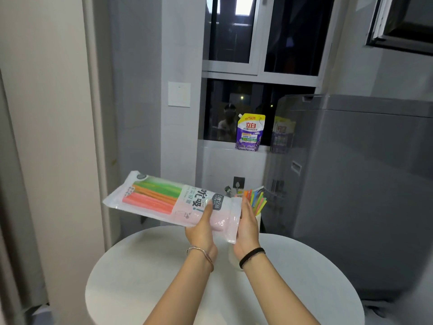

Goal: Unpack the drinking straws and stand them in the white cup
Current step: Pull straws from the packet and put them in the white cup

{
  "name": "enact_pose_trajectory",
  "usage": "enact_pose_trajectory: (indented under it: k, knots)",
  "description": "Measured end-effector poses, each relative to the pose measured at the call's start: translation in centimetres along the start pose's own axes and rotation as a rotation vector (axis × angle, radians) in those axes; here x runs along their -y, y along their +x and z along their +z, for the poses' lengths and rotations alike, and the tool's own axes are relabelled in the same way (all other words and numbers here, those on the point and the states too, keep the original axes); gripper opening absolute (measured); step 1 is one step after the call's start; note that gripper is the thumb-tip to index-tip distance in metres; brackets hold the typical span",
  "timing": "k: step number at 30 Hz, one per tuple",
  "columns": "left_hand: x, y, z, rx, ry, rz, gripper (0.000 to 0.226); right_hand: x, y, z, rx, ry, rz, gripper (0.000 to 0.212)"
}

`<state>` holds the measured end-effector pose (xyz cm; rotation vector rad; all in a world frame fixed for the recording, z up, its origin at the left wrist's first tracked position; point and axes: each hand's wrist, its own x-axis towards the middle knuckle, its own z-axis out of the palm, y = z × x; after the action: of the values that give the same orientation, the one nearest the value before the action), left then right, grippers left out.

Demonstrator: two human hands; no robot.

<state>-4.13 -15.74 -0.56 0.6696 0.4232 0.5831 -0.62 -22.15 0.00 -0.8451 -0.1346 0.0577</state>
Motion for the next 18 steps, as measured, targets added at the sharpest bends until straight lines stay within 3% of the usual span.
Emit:
enact_pose_trajectory:
  k: [4, 10, 13, 18]
  knots:
    - [-0.2, -0.2, 0.0, 0.079, 0.101, 0.185, 0.025, 0.2, -0.1, 0.0, -0.09, 0.146, 0.185, 0.036]
    - [-0.5, -0.5, 0.5, 0.158, 0.191, 0.258, 0.025, 0.3, -0.1, -0.1, -0.104, 0.144, 0.189, 0.037]
    - [-0.5, -0.4, 0.5, 0.1, 0.141, 0.22, 0.035, 0.4, 0.1, -0.3, -0.112, -0.038, 0.129, 0.032]
    - [-0.6, 0.2, 0.4, -0.034, -0.031, 0.085, 0.036, 0.5, 0.3, -1.1, -0.045, -0.611, -0.087, 0.014]
